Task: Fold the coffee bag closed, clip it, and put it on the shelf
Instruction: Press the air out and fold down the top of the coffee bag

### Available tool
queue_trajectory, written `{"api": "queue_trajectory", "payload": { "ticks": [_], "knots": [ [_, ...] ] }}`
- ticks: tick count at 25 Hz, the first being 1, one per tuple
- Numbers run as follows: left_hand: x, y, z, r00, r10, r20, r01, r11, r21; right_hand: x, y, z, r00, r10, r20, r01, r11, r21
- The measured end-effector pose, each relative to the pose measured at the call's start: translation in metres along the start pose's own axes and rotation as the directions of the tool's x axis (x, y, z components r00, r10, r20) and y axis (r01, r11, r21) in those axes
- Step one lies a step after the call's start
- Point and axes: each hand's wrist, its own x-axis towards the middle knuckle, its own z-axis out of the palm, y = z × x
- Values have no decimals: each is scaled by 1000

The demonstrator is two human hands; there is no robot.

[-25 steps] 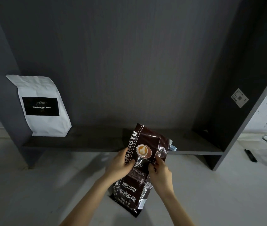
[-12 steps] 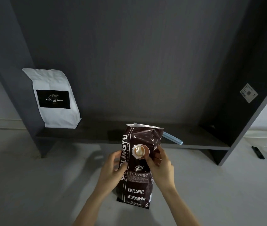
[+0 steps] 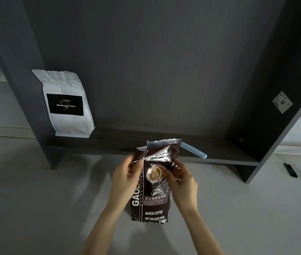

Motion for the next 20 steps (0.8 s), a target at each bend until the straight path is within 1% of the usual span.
{"api": "queue_trajectory", "payload": {
  "ticks": [4,7,9,13,15,17,20],
  "knots": [
    [-6,8,1,1000,-8,-25,8,1000,5,-2,0,-1,997,9,-71,-8,1000,12],
    [-9,12,0,1000,-10,-29,11,1000,22,-2,-2,-1,996,17,-92,-15,999,32],
    [-8,11,0,999,-17,-36,17,1000,14,-2,-2,-2,994,49,-95,-41,996,80],
    [-4,2,-3,987,-131,-94,122,988,-96,-6,4,-7,989,145,19,-145,955,259],
    [-3,-2,-10,977,-162,-138,142,979,-144,-6,9,-15,983,180,47,-185,939,289],
    [-1,-3,-17,970,-163,-182,132,977,-170,-4,10,-20,982,182,57,-191,942,277],
    [-2,7,-18,979,-91,-181,67,988,-137,-4,7,-19,992,110,60,-118,980,161]
  ]
}}
